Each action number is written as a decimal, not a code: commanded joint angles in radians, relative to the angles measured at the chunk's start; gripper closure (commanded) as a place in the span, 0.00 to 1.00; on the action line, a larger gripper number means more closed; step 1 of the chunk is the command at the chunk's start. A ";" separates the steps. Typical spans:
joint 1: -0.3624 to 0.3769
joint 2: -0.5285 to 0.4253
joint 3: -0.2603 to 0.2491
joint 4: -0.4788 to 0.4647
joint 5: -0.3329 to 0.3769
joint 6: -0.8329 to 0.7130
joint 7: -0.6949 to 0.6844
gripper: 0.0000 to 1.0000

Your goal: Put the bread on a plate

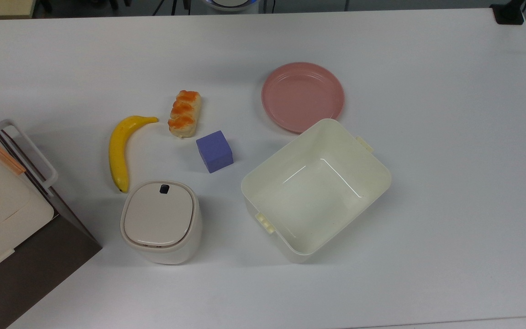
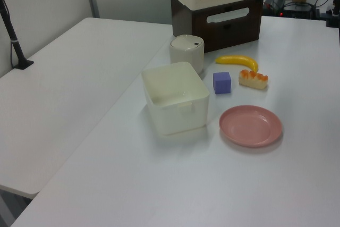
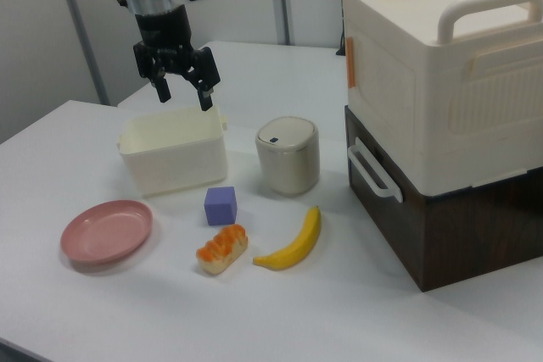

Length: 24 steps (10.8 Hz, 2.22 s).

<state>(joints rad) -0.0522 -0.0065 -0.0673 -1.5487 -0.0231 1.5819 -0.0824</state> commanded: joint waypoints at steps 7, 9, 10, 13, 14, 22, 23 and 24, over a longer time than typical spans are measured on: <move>0.021 -0.001 -0.006 -0.050 -0.090 0.050 0.072 0.00; 0.023 -0.001 -0.006 -0.048 -0.090 0.021 0.055 0.00; 0.023 -0.004 -0.006 -0.048 -0.090 0.010 0.046 0.00; 0.020 -0.004 -0.008 -0.048 -0.087 -0.003 0.042 0.00; 0.020 -0.006 -0.009 -0.048 -0.087 -0.002 0.042 0.00; 0.020 -0.009 -0.008 -0.024 -0.060 -0.002 0.053 0.00; 0.018 -0.009 -0.008 -0.022 -0.040 0.001 0.056 0.00; 0.018 -0.010 -0.008 -0.022 -0.040 0.000 0.055 0.00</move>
<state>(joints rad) -0.0444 0.0021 -0.0682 -1.5685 -0.0850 1.5977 -0.0351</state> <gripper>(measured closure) 0.000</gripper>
